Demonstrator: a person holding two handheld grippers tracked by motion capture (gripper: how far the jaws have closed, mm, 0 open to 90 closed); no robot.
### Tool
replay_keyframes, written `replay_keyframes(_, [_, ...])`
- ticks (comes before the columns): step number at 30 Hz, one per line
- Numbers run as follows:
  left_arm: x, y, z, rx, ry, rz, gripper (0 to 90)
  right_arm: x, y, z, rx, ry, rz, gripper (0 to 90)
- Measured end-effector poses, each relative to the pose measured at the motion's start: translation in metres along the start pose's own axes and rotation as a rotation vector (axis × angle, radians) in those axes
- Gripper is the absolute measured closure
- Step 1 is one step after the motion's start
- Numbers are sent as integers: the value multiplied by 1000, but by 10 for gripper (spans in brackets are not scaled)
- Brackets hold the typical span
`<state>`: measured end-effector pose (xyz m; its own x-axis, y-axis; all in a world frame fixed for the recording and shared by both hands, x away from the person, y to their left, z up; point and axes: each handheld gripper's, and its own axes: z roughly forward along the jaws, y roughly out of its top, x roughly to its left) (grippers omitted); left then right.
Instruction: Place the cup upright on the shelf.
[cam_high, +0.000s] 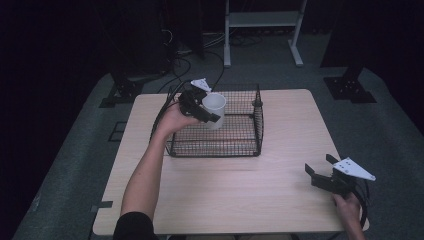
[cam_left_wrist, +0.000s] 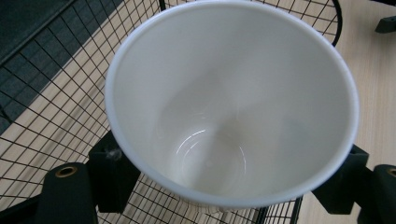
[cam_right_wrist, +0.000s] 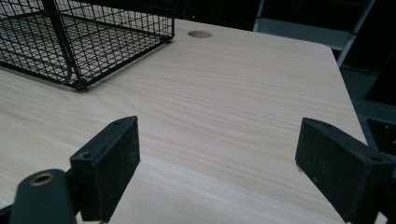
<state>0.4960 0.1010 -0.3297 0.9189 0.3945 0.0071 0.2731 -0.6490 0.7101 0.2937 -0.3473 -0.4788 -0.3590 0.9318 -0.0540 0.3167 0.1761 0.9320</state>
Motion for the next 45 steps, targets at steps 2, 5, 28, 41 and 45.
replay_keyframes(2, [1, 0, 3, 1, 0, 2, 219, 0, 0, 0, 0, 0, 0, 131])
replay_keyframes(5, [2, -1, 8, 6, -1, 1, 219, 0, 0, 0, 0, 0, 0, 131])
replay_keyframes(28, [14, -10, 41, 52, -32, -43, 219, 0, 0, 0, -1, 0, 2, 131])
replay_keyframes(41, [18, -15, 60, 87, -57, -58, 219, 0, 0, 0, -4, 2, 2, 130])
replay_keyframes(45, [19, -16, 62, 90, -57, -64, 219, 0, 0, 0, -3, 2, 2, 130])
